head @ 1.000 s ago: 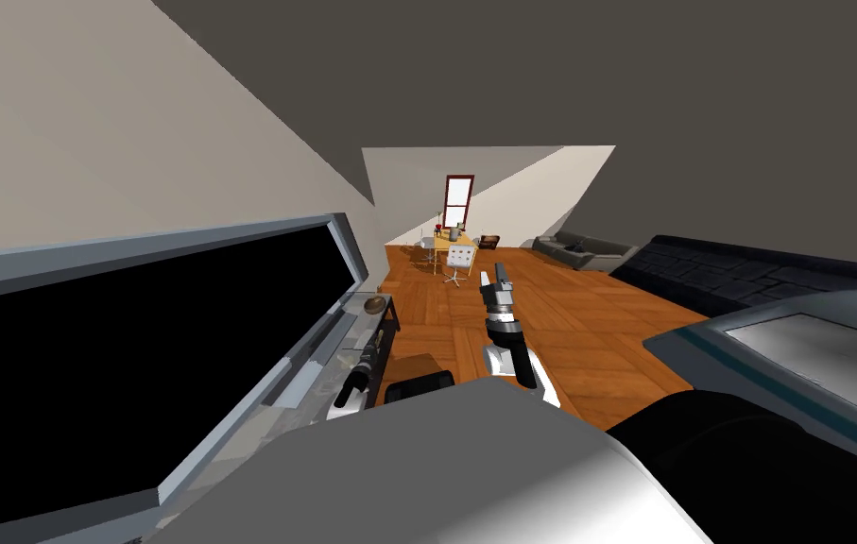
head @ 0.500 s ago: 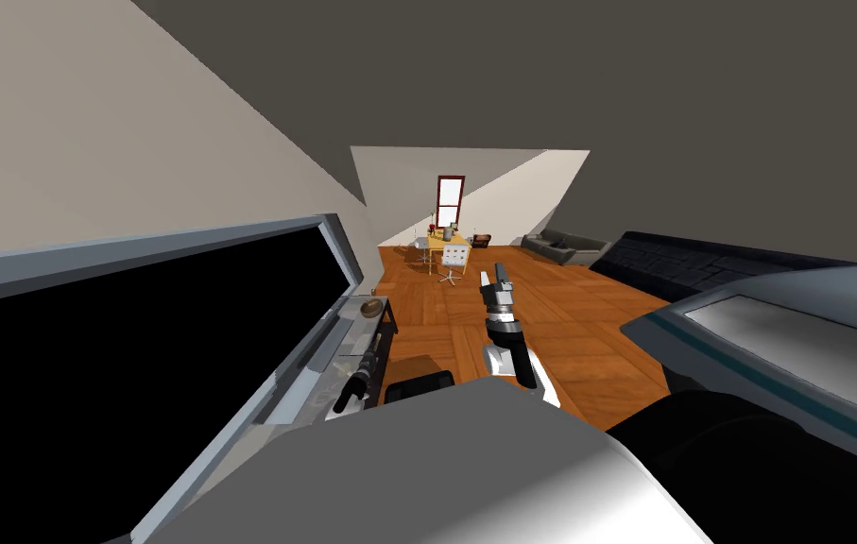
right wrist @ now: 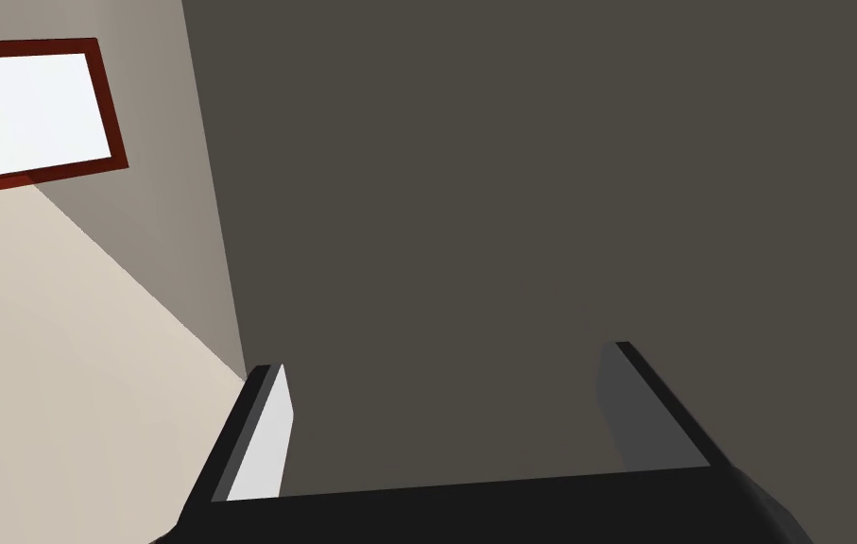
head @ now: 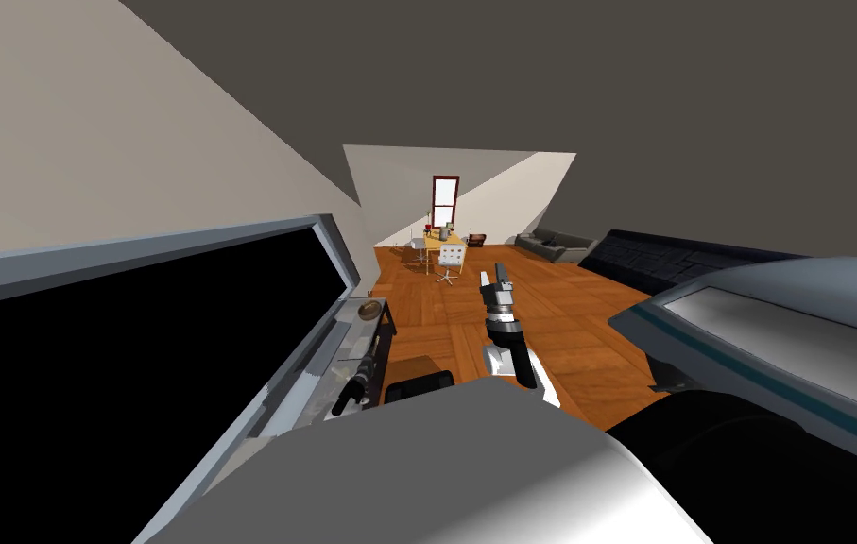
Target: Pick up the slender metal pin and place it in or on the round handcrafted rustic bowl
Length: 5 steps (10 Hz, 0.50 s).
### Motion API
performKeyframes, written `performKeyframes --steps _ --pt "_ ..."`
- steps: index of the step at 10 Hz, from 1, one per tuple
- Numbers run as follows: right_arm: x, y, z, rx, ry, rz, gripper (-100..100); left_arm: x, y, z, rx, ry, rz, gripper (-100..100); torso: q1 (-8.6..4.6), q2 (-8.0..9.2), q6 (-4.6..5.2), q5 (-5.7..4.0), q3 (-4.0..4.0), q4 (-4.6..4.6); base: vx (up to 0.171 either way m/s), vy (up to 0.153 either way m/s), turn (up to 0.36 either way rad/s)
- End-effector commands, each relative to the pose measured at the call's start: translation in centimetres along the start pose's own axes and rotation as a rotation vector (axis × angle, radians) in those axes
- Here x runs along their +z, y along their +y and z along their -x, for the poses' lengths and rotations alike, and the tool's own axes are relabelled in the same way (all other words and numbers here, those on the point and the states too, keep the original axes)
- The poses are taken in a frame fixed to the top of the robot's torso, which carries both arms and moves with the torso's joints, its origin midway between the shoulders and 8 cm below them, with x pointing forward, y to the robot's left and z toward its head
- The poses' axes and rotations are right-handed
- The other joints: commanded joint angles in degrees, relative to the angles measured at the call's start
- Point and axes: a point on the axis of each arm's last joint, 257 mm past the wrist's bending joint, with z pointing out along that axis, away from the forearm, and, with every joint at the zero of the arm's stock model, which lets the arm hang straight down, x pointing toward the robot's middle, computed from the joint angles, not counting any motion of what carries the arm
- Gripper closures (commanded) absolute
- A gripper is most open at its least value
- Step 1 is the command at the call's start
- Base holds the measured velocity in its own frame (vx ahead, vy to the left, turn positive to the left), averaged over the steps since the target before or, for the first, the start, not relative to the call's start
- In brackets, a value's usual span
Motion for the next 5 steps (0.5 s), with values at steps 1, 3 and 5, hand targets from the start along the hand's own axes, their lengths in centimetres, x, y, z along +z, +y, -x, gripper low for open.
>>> performKeyframes --steps 1,3,5 --pt "0.0 0.0 0.0 0.0 0.0 0.0 0 -0.2 1.1 0.8 0.001 -0.007 0.031 -100 0.0 0.0 0.0 0.0 0.0 0.0 0.023 0.059 -0.104" --pt "0.0 0.0 0.0 0.0 0.0 0.0 0 -0.3 2.1 1.4 0.001 -0.013 0.059 -100 -0.03 -0.03 -0.02 0.0 -0.02 -0.01 0.022 0.041 -0.049" --pt "0.0 0.0 0.0 0.0 0.0 0.0 0 -0.2 1.8 1.1 0.001 -0.011 0.047 0 -0.11 -0.01 -0.02 -0.01 -0.01 0.0 0.006 0.012 -0.012"
